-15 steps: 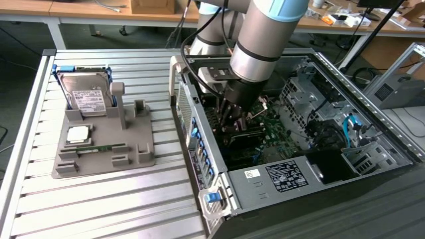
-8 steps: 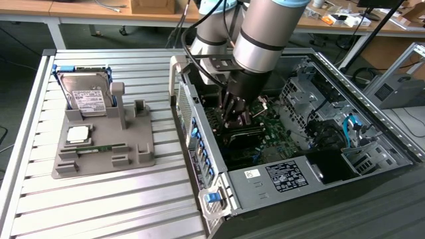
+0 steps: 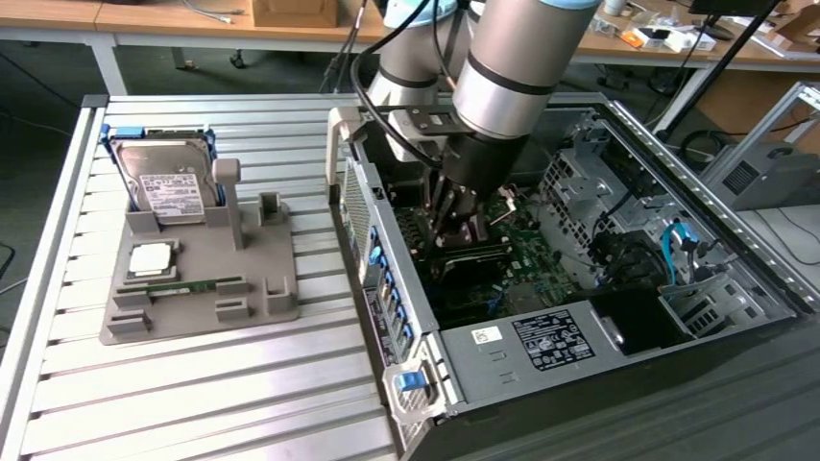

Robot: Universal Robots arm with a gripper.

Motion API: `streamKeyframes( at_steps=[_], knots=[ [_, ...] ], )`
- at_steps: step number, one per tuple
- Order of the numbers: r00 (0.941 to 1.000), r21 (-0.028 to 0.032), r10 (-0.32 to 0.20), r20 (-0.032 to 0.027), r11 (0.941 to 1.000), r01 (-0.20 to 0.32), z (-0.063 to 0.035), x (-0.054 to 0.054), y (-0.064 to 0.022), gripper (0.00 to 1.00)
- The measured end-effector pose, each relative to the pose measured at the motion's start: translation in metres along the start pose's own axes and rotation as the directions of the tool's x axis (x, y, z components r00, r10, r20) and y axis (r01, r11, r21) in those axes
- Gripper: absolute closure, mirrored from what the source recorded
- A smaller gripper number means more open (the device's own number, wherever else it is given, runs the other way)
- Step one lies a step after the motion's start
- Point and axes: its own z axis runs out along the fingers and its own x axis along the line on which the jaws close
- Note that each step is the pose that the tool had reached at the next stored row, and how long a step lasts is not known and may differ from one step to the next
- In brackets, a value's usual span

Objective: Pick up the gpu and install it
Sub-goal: 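Press down on the gpu until it lock into place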

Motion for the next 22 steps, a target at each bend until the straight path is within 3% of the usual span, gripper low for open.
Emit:
streamKeyframes(
  at_steps=[6,13,20,22],
  knots=[
    [1.0000,-0.0212,-0.002,-0.0001,0.9998,0.002,0.0049,-0.001,-0.0075,0.89],
    [1.0000,-0.0296,-0.006,-0.0001,0.9995,0.006,0.0116,-0.007,-0.0090,0.89],
    [1.0000,-0.0498,-0.008,-0.0002,0.9987,0.008,0.0200,-0.006,-0.0099,0.89],
    [1.0000,-0.0531,-0.009,0.0000,0.9985,0.009,0.0214,-0.006,-0.0101,0.89]
  ],
)
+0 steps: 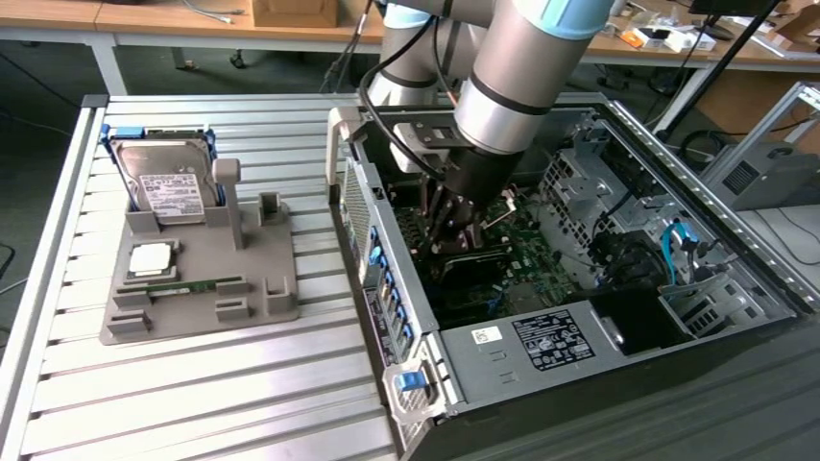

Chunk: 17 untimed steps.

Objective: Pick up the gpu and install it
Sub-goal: 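Press down on the gpu until it lock into place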

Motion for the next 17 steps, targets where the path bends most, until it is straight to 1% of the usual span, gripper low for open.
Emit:
streamKeyframes(
  at_steps=[6,17],
  knots=[
    [1.0000,-0.0059,-0.001,0.0000,1.0000,0.001,0.0025,0.0005,-0.0003,0.89],
    [1.0000,-0.0067,-0.003,0.0008,1.0000,0.003,0.0031,0.0007,-0.0004,0.89]
  ],
)
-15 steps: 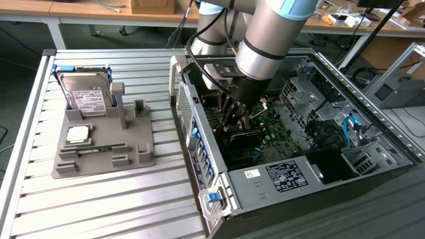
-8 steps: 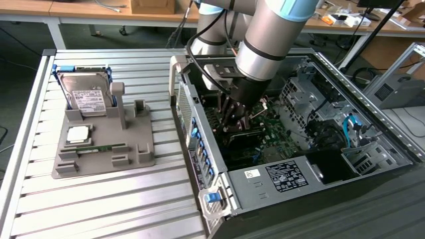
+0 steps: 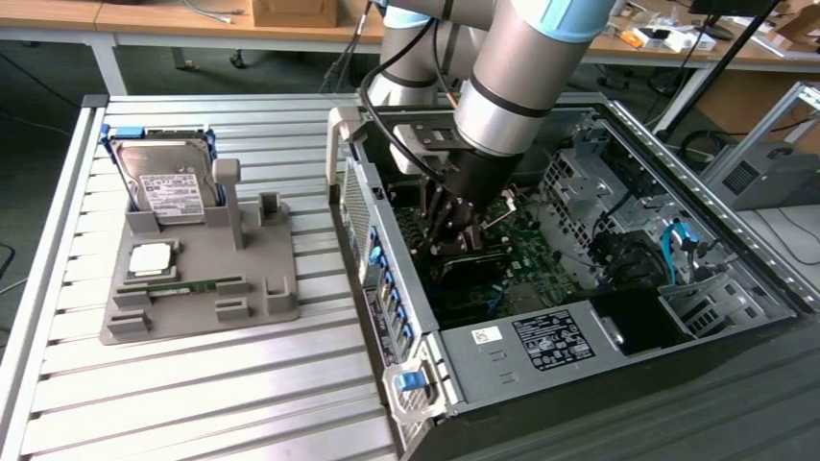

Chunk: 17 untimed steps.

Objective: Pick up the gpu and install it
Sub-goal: 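Press down on the gpu until it lock into place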

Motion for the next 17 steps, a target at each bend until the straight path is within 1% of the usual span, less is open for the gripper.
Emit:
streamKeyframes(
  at_steps=[6,12,17],
  knots=[
    [1.0000,-0.0002,-0.001,0.0008,1.0000,0.001,0.0004,0.0002,-0.0001,0.89],
    [1.0000,-0.0016,-0.003,0.0016,1.0000,0.003,0.0009,0.0006,-0.0001,0.89],
    [1.0000,-0.0019,-0.004,0.0047,1.0000,0.004,0.0015,0.0009,-0.0002,0.89]
  ],
)
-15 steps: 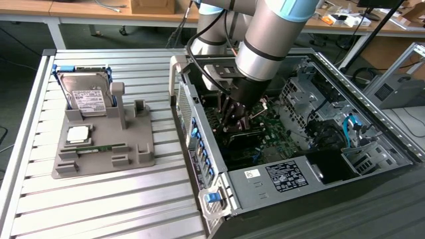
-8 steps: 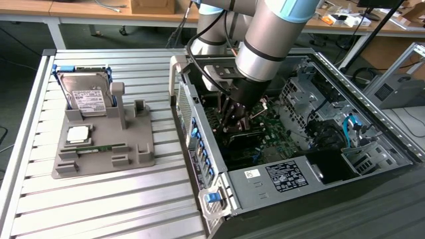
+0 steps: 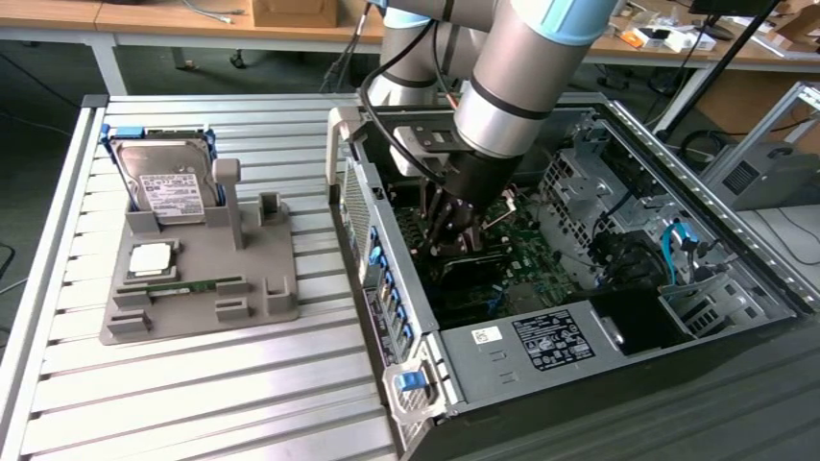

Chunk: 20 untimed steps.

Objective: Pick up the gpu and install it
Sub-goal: 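Press down on the gpu until it lock into place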

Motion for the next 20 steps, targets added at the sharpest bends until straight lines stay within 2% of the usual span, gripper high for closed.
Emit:
streamKeyframes(
  at_steps=[9,11,13,14,16,17,20],
  knots=[
    [1.0000,-0.0007,-0.002,0.0035,1.0000,0.002,0.0007,0.001,0.0000,0.89],
    [1.0000,0.0006,-0.002,0.0060,1.0000,0.002,-0.0043,0.001,0.0007,0.89],
    [1.0000,-0.0007,-0.002,0.0035,1.0000,0.002,-0.0146,0.001,0.0022,0.89],
    [1.0000,-0.0004,-0.002,0.0040,1.0000,0.002,-0.0186,0.002,0.0026,0.89],
    [1.0000,-0.0004,-0.002,0.0037,1.0000,0.002,-0.0229,0.002,0.0022,0.89],
    [1.0000,-0.0009,-0.002,0.0038,1.0000,0.002,-0.0236,0.002,-0.0010,0.89],
    [1.0000,-0.0086,-0.002,0.0047,1.0000,0.002,-0.0263,0.004,-0.0193,0.89]
  ],
)
